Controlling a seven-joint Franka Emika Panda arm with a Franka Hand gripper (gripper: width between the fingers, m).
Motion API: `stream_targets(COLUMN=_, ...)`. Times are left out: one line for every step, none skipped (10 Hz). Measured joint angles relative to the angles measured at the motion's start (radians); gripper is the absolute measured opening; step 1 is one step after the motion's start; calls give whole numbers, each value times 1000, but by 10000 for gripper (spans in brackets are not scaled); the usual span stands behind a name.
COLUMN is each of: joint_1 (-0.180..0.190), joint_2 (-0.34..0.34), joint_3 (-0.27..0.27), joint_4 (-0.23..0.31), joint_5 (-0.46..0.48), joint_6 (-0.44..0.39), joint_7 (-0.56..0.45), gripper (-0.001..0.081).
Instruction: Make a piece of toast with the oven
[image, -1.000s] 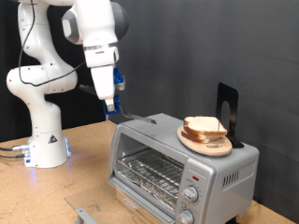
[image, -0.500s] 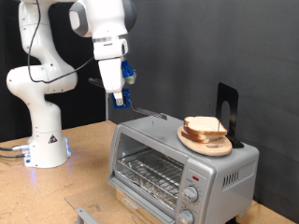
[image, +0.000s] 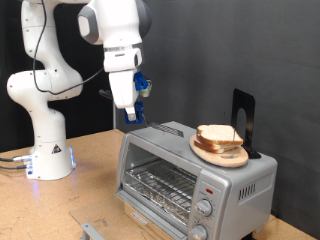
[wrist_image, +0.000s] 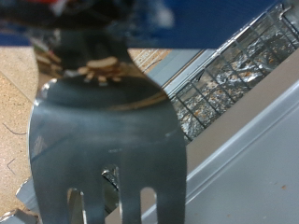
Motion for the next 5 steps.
stream_targets(joint_1=0, joint_2=14, joint_3=1, joint_4=8, joint_5=0, joint_6=9, joint_7=0, gripper=401)
stream_targets(joint_1=0, joint_2=26, joint_3=1, joint_4=14, joint_5=0, joint_6=18, joint_7=0, gripper=401)
stream_targets(joint_1=1, joint_2=37, joint_3=2, joint_4=22, joint_5=0, joint_6=26, joint_7=0, gripper=401)
stream_targets(joint_1=1, joint_2=45, joint_3=4, joint_4=29, joint_5=0, joint_6=34, joint_7=0, gripper=401)
stream_targets(joint_1=1, joint_2=51, joint_3=9, joint_4=34, joint_5=0, joint_6=38, joint_7=0, gripper=401)
